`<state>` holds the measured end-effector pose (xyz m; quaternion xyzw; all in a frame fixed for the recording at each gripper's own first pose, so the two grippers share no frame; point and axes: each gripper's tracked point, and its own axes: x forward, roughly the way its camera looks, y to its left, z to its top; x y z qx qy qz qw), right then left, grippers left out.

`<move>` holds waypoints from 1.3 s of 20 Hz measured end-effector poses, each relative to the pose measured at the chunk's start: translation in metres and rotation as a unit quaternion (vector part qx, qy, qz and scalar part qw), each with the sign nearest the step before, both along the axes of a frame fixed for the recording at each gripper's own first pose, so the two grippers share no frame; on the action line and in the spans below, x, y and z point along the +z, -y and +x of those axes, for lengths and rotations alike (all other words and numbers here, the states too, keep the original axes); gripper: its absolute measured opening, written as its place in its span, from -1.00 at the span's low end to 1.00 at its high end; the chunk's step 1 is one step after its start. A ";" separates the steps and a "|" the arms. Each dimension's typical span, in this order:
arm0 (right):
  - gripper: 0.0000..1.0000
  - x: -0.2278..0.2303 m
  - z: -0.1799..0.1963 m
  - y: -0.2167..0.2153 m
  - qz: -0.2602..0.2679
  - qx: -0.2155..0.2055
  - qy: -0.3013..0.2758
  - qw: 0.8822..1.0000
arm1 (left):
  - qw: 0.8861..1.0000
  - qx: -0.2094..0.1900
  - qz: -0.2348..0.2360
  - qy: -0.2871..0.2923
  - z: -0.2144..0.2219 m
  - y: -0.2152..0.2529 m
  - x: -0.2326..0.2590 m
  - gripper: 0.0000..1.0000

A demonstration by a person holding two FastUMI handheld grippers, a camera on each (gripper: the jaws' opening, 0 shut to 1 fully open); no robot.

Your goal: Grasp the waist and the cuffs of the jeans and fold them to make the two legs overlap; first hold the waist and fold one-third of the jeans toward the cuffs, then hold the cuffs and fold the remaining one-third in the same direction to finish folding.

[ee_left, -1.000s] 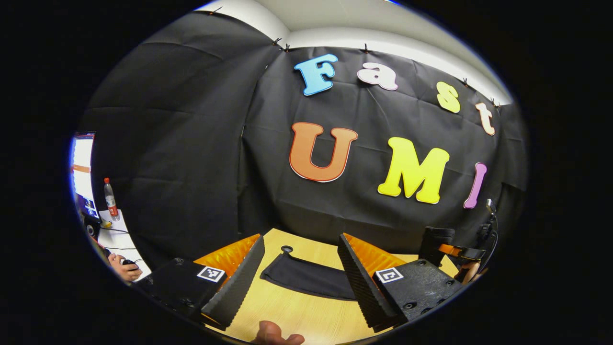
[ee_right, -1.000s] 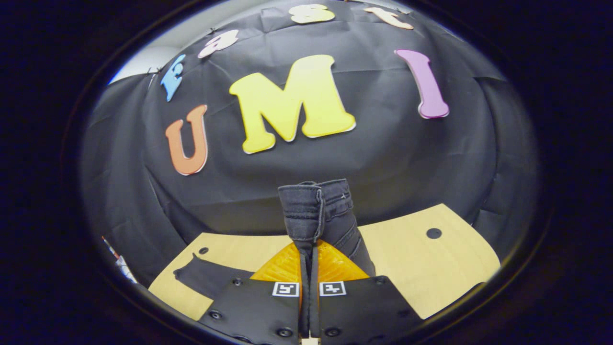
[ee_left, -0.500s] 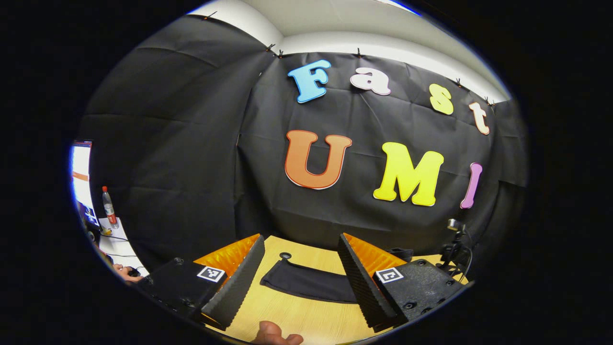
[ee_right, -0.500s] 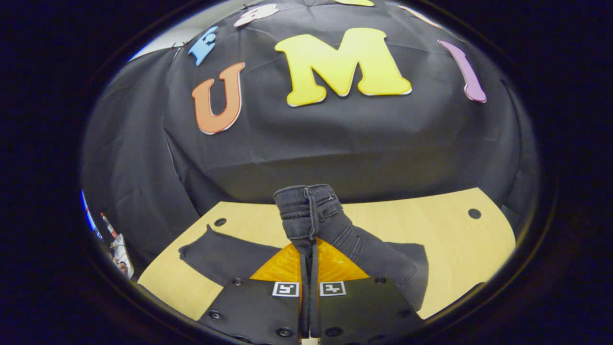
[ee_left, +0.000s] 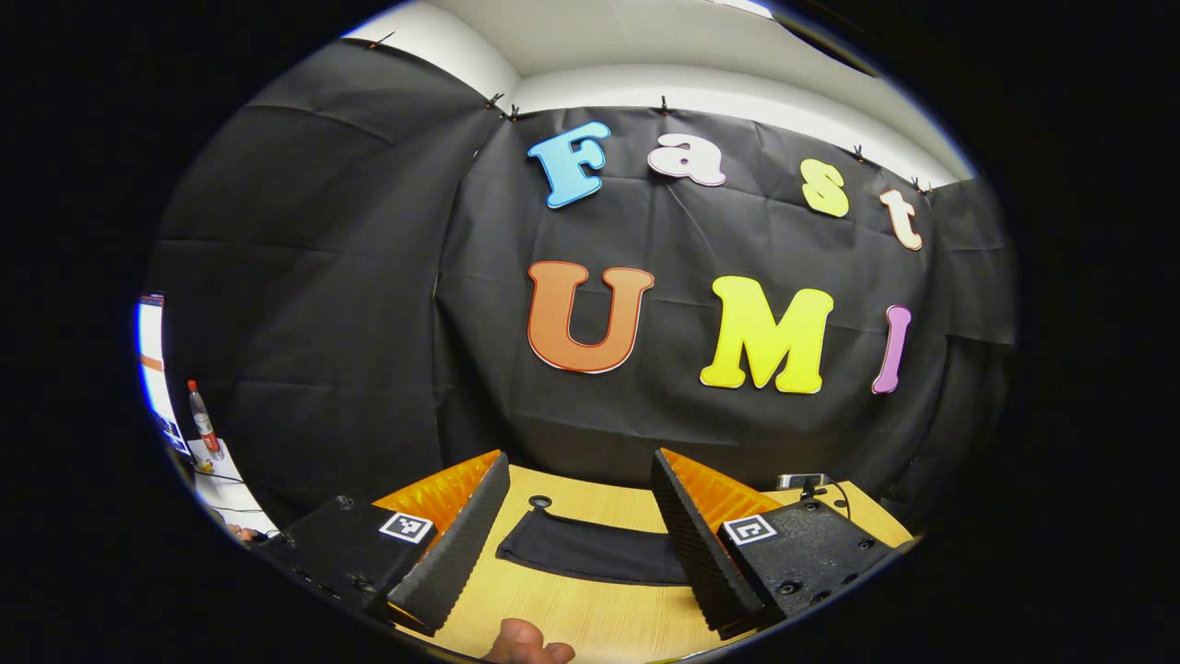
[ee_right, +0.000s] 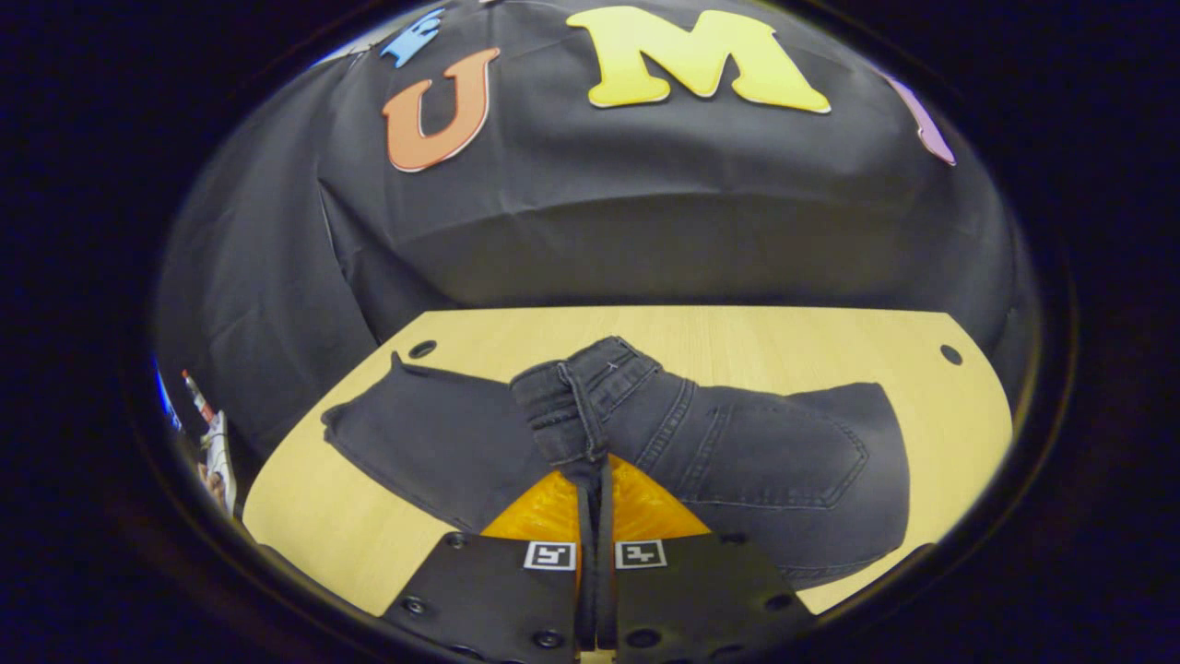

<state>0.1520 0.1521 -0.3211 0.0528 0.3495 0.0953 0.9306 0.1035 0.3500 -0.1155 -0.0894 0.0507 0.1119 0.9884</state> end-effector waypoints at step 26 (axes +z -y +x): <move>0.92 0.351 0.059 0.172 -0.027 -0.079 0.336 0.938 | 0.925 0.019 -0.369 -0.091 0.069 -0.020 -0.198 0.98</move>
